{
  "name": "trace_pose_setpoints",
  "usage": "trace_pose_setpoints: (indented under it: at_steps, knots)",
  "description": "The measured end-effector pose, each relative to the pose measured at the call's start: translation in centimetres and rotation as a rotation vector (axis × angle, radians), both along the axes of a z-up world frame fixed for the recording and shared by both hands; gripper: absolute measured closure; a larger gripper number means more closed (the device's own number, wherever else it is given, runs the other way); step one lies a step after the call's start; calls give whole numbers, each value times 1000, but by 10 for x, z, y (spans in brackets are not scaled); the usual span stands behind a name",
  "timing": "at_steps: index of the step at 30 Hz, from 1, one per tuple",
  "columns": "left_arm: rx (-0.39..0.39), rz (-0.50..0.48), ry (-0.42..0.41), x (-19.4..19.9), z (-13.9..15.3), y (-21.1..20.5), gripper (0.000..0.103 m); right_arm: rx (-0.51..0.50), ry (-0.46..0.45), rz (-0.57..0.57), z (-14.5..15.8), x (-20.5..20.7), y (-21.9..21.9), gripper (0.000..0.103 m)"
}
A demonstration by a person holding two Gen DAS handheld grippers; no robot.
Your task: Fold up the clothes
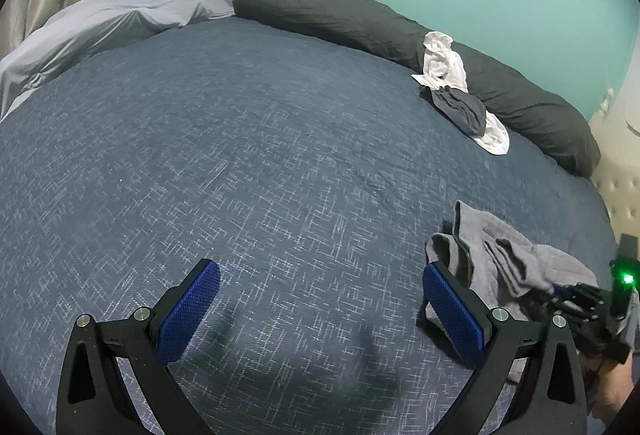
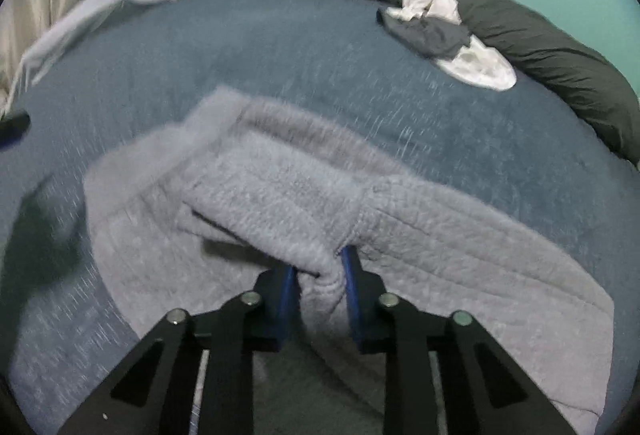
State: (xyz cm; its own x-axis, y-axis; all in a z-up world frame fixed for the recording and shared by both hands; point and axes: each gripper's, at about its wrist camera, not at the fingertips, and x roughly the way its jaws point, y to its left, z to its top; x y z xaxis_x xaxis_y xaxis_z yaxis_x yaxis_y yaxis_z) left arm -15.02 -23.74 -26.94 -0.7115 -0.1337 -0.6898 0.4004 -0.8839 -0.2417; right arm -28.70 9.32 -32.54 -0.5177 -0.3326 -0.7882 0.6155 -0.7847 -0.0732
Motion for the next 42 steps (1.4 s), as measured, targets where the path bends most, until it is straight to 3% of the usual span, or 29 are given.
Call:
trace_pose_setpoints:
  at_steps: [9, 11, 17, 21, 25, 30, 32, 38, 40, 42]
  knots:
    - [-2, -5, -3, -2, 0, 3, 0, -166, 50, 9, 51, 5, -9, 84]
    - [0, -3, -4, -2, 0, 2, 0, -155, 59, 37, 54, 12, -21, 84]
    - [2, -4, -5, -2, -1, 3, 0, -75, -54, 25, 13, 12, -45, 83]
    - [6, 0, -4, -1, -2, 1, 0, -99, -129, 11, 5, 12, -44, 75]
    - [9, 2, -2, 0, -2, 1, 0, -233, -119, 29, 31, 19, -29, 70]
    - [7, -2, -3, 0, -2, 4, 0, -435, -66, -62, 56, 15, 14, 70]
    - [4, -4, -5, 0, -2, 5, 0, -428, -78, -103, 53, 6, 20, 70]
    - [0, -8, -11, -3, -2, 9, 0, -310, -187, -187, 7, -10, 21, 70]
    - [-3, -12, -14, -5, -3, 10, 0, -291, -243, -193, -9, -13, 21, 70]
    - [-2, -14, -15, -6, -3, 10, 0, -293, -238, -182, -8, -10, 21, 70]
